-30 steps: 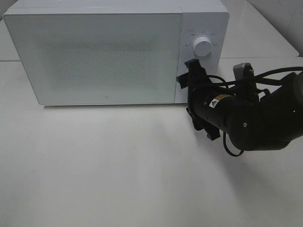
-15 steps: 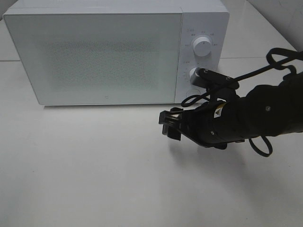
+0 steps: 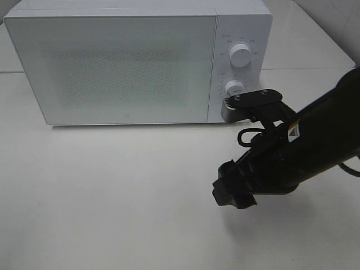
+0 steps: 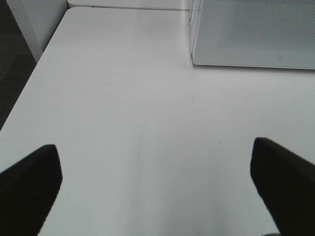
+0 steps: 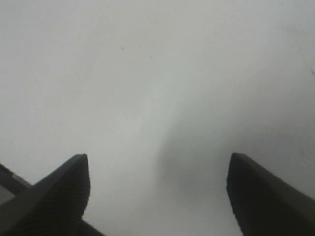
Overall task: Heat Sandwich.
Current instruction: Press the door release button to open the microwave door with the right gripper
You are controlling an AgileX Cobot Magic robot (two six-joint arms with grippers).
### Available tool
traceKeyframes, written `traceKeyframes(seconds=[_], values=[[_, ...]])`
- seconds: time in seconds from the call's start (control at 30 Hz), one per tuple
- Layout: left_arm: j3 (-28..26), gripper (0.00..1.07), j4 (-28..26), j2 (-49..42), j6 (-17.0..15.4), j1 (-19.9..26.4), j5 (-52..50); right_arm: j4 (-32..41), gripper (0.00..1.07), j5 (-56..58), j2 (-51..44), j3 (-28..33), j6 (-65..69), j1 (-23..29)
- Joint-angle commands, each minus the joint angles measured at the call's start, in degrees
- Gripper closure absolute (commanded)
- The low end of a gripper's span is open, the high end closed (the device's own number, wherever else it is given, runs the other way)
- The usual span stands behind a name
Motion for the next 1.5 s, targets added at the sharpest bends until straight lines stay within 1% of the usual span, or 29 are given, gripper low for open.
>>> traceKeyframes(seconds=[0.03, 0.07, 0.1, 0.2, 0.27, 0.37, 0.47, 0.5, 0.67, 0.77, 0.87, 0.9, 0.93, 0.97, 1.03, 1.1, 1.13, 1.2, 1.23, 1.3, 1.37, 1.4, 1.47, 1.5], values=[[0.1, 0.07, -0.3, -1.2, 0.2, 0.2, -0.6, -4.1, 0.31, 6.4, -4.1, -0.1, -1.1, -0.3], [0.1, 0.07, -0.3, -1.2, 0.2, 0.2, -0.6, -4.1, 0.31, 6.4, -4.1, -0.1, -1.1, -0.3], [0.1, 0.07, -0.3, -1.2, 0.2, 0.2, -0.6, -5.8, 0.31, 9.1, -7.0, -0.1, -1.0, -0.3], [0.1, 0.07, -0.3, -1.2, 0.2, 0.2, -0.6, -7.3, 0.31, 13.2, -12.1, -0.1, -0.8, -0.3], [0.1, 0.07, -0.3, -1.2, 0.2, 0.2, -0.6, -7.4, 0.31, 14.3, -13.3, -0.1, -0.8, -0.3], [0.1, 0.07, -0.3, -1.2, 0.2, 0.2, -0.6, -7.6, 0.31, 19.7, -19.1, -0.1, -0.8, -0.3], [0.1, 0.07, -0.3, -1.2, 0.2, 0.2, -0.6, -7.6, 0.31, 22.5, -21.8, -0.1, -0.8, -0.3], [0.1, 0.07, -0.3, -1.2, 0.2, 0.2, -0.6, -7.6, 0.31, 25.3, -24.5, -0.1, -0.7, -0.3], [0.1, 0.07, -0.3, -1.2, 0.2, 0.2, -0.6, -8.8, 0.31, 29.8, -29.2, -0.1, -0.3, -0.3], [0.1, 0.07, -0.3, -1.2, 0.2, 0.2, -0.6, -11.3, 0.31, 35.0, -37.4, -0.1, -0.3, -0.3], [0.1, 0.07, -0.3, -1.2, 0.2, 0.2, -0.6, -12.0, 0.31, 36.2, -41.4, -0.1, -0.3, -0.3], [0.1, 0.07, -0.3, -1.2, 0.2, 0.2, -0.6, -12.6, 0.31, 36.5, -43.7, -0.1, -0.3, -0.3], [0.1, 0.07, -0.3, -1.2, 0.2, 0.2, -0.6, -13.5, 0.31, 36.6, -48.5, -0.1, -0.3, -0.3], [0.1, 0.07, -0.3, -1.2, 0.2, 0.2, -0.6, -13.5, 0.31, 36.6, -50.8, -0.1, -0.3, -0.3], [0.1, 0.07, -0.3, -1.2, 0.2, 0.2, -0.6, -13.5, 0.31, 36.6, -52.5, -0.1, -0.3, -0.3], [0.1, 0.07, -0.3, -1.2, 0.2, 0.2, -0.6, -13.5, 0.31, 36.6, -58.0, 0.3, -0.3, -0.3], [0.1, 0.07, -0.3, -1.2, 0.2, 0.2, -0.6, -13.5, 0.31, 36.6, -58.0, 0.3, -0.3, -0.3], [0.1, 0.07, -0.3, -1.2, 0.2, 0.2, -0.6, -13.5, 0.31, 36.6, -61.4, 1.1, -0.3, -0.3], [0.1, 0.07, -0.3, -1.2, 0.2, 0.2, -0.6, -13.5, 0.31, 36.6, -64.2, 2.5, -0.3, -0.3], [0.1, 0.07, -0.3, -1.2, 0.2, 0.2, -0.6, -13.5, 0.31, 36.6, -65.1, 3.2, -0.2, -0.3], [0.1, 0.07, -0.3, -1.2, 0.2, 0.2, -0.6, -13.5, 0.31, 36.6, -66.8, 4.8, 0.1, -1.3], [0.1, 0.07, -0.3, -1.2, 0.2, 0.2, -0.6, -13.1, 0.31, 36.7, -68.4, 6.5, 0.9, -3.3], [0.1, 0.07, -0.3, -1.2, 0.2, 0.2, -0.6, -13.1, 0.31, 36.8, -69.8, 7.9, 1.4, -6.0], [0.1, 0.07, -0.3, -1.2, 0.2, 0.2, -0.6, -13.1, 0.31, 36.8, -69.8, 7.9, 1.4, -6.0]])
